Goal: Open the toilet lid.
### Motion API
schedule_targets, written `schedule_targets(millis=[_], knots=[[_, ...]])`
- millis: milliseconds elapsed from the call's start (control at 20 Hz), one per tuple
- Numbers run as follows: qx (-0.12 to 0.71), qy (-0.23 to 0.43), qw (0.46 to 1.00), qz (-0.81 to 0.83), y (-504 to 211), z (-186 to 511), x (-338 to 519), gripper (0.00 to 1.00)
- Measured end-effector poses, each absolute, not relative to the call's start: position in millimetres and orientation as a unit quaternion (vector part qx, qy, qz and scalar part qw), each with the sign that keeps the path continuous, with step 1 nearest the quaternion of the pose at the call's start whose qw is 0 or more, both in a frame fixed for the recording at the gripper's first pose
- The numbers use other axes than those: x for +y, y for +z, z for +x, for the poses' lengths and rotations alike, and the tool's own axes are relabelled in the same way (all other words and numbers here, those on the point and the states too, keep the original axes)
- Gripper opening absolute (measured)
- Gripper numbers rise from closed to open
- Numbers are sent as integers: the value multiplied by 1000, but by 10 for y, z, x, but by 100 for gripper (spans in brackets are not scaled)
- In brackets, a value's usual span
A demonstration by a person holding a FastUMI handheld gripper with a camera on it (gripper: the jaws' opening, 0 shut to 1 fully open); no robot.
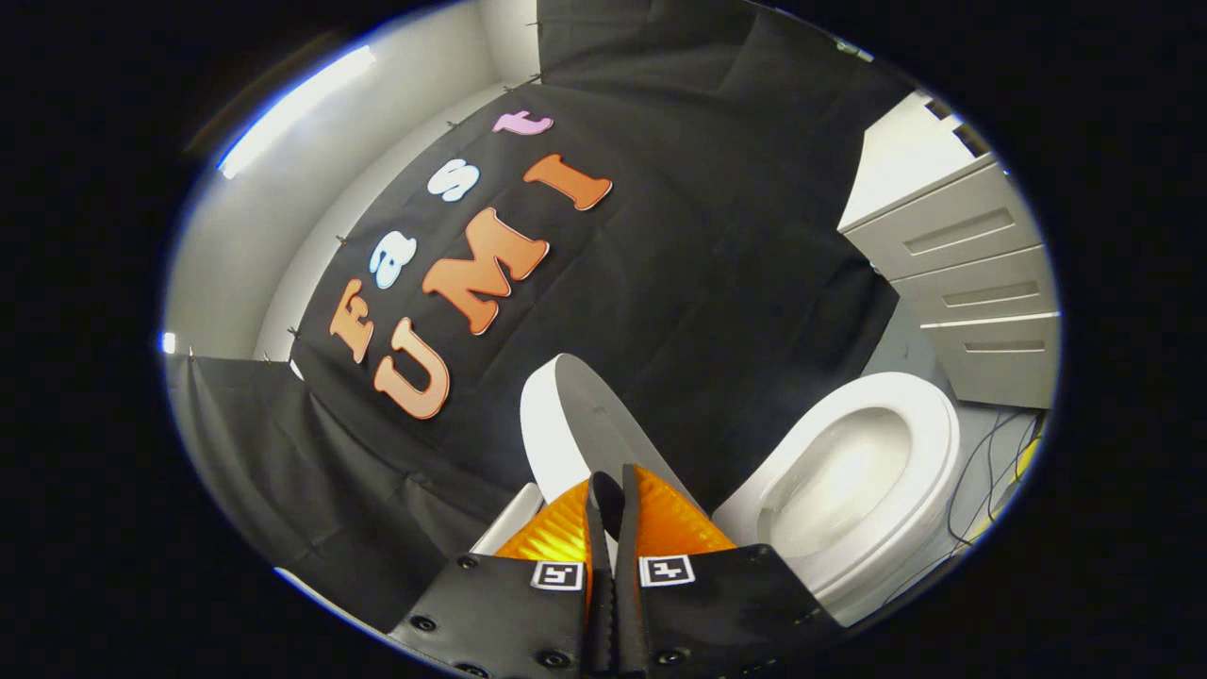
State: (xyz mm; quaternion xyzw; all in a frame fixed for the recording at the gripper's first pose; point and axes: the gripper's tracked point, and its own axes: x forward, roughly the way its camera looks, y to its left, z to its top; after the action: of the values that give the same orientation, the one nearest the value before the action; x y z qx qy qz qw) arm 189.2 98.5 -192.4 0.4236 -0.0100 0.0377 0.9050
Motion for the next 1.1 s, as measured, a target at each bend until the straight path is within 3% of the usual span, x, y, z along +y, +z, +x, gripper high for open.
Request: schedule_targets(millis=[1100], knots=[[-12, 18, 956, 293, -1679, 1779, 2040, 8]])
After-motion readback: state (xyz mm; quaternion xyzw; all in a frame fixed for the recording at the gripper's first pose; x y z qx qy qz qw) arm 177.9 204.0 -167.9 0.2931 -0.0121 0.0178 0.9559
